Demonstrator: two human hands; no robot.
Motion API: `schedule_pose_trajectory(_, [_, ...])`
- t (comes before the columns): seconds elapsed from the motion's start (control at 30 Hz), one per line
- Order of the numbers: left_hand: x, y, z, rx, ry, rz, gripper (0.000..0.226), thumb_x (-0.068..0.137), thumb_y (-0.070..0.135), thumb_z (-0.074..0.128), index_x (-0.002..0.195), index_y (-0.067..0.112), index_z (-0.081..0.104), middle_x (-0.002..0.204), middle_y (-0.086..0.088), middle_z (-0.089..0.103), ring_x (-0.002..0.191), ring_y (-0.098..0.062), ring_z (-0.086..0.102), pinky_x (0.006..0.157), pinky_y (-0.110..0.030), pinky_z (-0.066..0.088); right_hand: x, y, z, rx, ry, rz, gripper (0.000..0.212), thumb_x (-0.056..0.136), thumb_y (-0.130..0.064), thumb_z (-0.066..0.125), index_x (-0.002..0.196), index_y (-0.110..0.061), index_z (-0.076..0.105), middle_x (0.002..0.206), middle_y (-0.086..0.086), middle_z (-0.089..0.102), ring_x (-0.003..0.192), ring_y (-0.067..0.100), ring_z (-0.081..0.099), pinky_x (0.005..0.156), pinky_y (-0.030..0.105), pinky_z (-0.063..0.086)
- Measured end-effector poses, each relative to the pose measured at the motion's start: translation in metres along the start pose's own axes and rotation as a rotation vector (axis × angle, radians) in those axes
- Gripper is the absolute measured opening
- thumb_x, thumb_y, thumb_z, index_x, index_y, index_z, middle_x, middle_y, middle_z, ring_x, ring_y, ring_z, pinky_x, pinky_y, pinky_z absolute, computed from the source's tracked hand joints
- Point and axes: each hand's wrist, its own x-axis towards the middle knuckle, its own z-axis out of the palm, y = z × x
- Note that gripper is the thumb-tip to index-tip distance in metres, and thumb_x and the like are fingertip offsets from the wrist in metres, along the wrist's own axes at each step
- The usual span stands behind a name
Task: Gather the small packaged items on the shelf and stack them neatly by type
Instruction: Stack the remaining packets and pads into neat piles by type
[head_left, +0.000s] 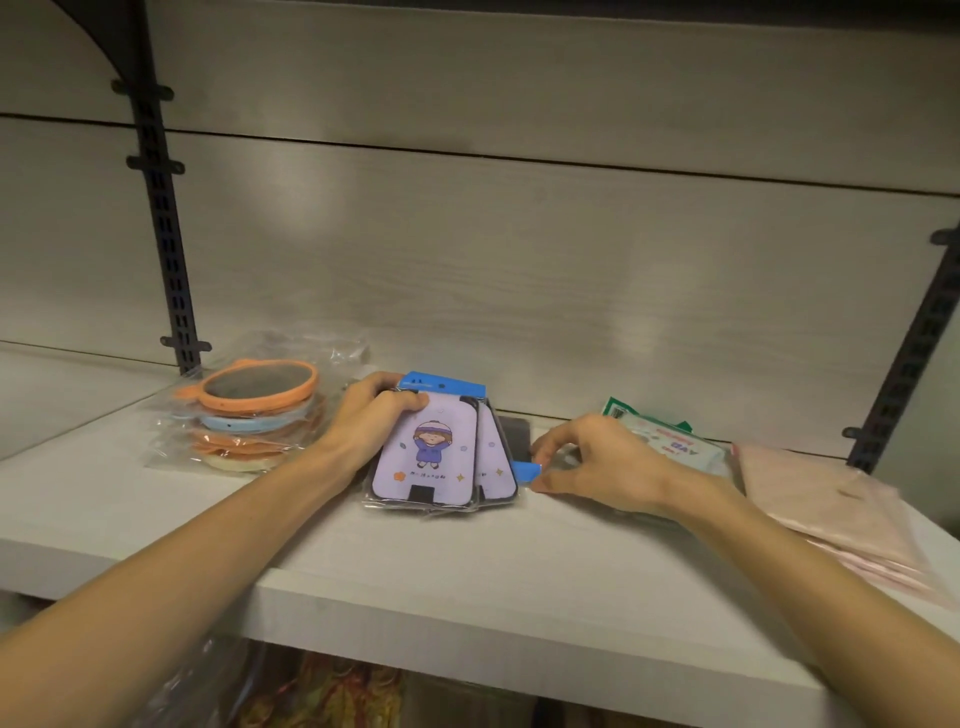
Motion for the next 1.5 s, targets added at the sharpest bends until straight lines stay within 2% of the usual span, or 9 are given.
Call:
schedule_pose_trajectory(0.23, [-0.001, 0.002, -0.002, -0.034, 0.021, 0.033, 0.034, 0.091, 0.007, 0.064, 0.124, 0.015, 0.064, 0.106, -0.010, 0.075, 0.091, -0.028, 0.073, 0.081, -0.041, 0.060, 0.000, -0.001, -0.002, 0.062, 0.128, -0.071, 0.009, 0.089, -0.032, 0.070, 0.085, -0.029, 0.064, 0.097, -0.007, 0.074, 0.064, -0.004, 0.059, 0.072, 0.035, 0.052])
schedule_pose_trajectory(0.3, [0.000, 0.003, -0.002, -0.043, 0.027, 0.059, 0.037, 0.091, 0.005, 0.062, 0.127, 0.015, 0.064, 0.106, -0.010, 0.075, 0.091, -0.027, 0.073, 0.081, -0.040, 0.059, 0.002, -0.003, -0.005, 0.160, 0.191, -0.090, 0.012, 0.091, -0.029, 0.068, 0.083, -0.031, 0.059, 0.100, -0.009, 0.074, 0.078, -0.008, 0.065, 0.080, 0.037, 0.053])
schedule_pose_trajectory(0.43, [0.002, 0.003, -0.003, -0.068, 0.065, 0.089, 0.036, 0.090, 0.004, 0.060, 0.123, 0.016, 0.066, 0.101, -0.006, 0.076, 0.089, -0.025, 0.073, 0.083, -0.040, 0.059, 0.011, -0.009, -0.014, 0.342, 0.360, -0.087, 0.017, 0.093, -0.023, 0.063, 0.083, -0.034, 0.055, 0.096, -0.003, 0.075, 0.085, 0.015, 0.073, 0.077, 0.042, 0.057])
schedule_pose_trajectory(0.63, [0.001, -0.002, 0.001, -0.039, 0.061, 0.061, 0.022, 0.091, 0.006, 0.063, 0.103, 0.024, 0.067, 0.098, -0.004, 0.075, 0.093, -0.026, 0.072, 0.087, -0.043, 0.059, 0.031, -0.017, -0.040, 0.731, 0.634, 0.003, 0.015, 0.098, -0.006, 0.056, 0.089, -0.018, 0.053, 0.084, 0.012, 0.072, 0.070, 0.023, 0.075, 0.065, 0.031, 0.057])
schedule_pose_trajectory(0.77, [0.004, -0.004, -0.001, -0.028, 0.088, 0.049, 0.026, 0.089, 0.010, 0.065, 0.114, 0.016, 0.067, 0.099, -0.007, 0.075, 0.092, -0.027, 0.073, 0.088, -0.046, 0.059, 0.035, -0.021, -0.050, 0.851, 0.706, 0.016, 0.009, 0.098, -0.006, 0.055, 0.094, -0.014, 0.052, 0.083, 0.011, 0.072, 0.063, 0.025, 0.072, 0.064, 0.035, 0.061])
schedule_pose_trajectory(1.1, [0.002, -0.003, 0.000, 0.052, 0.031, 0.032, 0.029, 0.089, 0.011, 0.065, 0.119, 0.013, 0.066, 0.102, -0.005, 0.074, 0.090, -0.021, 0.071, 0.074, -0.032, 0.056, 0.039, -0.036, -0.053, 0.928, 0.671, 0.068, 0.006, 0.097, -0.003, 0.057, 0.098, -0.004, 0.051, 0.065, 0.013, 0.047, 0.035, 0.009, 0.035, 0.034, 0.021, 0.029])
schedule_pose_trajectory(1.23, [0.002, -0.004, 0.001, 0.059, 0.020, 0.031, 0.033, 0.089, 0.010, 0.066, 0.122, 0.011, 0.066, 0.104, -0.006, 0.074, 0.093, -0.023, 0.072, 0.083, -0.038, 0.059, 0.046, -0.036, -0.044, 0.999, 0.654, 0.166, 0.005, 0.097, -0.009, 0.059, 0.096, -0.012, 0.055, 0.052, -0.008, 0.053, 0.040, 0.009, 0.041, 0.039, 0.019, 0.034])
schedule_pose_trajectory(1.37, [0.004, -0.005, 0.002, 0.062, 0.014, 0.034, 0.034, 0.089, 0.009, 0.066, 0.123, 0.011, 0.065, 0.105, -0.006, 0.074, 0.093, -0.023, 0.073, 0.080, -0.036, 0.059, 0.051, -0.035, -0.038, 1.061, 0.591, 0.277, 0.011, 0.096, -0.016, 0.060, 0.105, -0.010, 0.060, 0.084, 0.012, 0.070, 0.065, 0.024, 0.064, 0.053, 0.029, 0.051])
schedule_pose_trajectory(1.5, [0.005, -0.004, 0.003, 0.043, 0.019, 0.024, 0.034, 0.087, 0.017, 0.067, 0.120, 0.012, 0.066, 0.108, -0.007, 0.074, 0.094, -0.022, 0.072, 0.082, -0.037, 0.058, 0.053, -0.043, -0.012, 1.069, 0.500, 0.342, 0.012, 0.096, -0.010, 0.057, 0.106, -0.005, 0.059, 0.062, 0.004, 0.058, 0.039, 0.011, 0.048, 0.035, 0.020, 0.037])
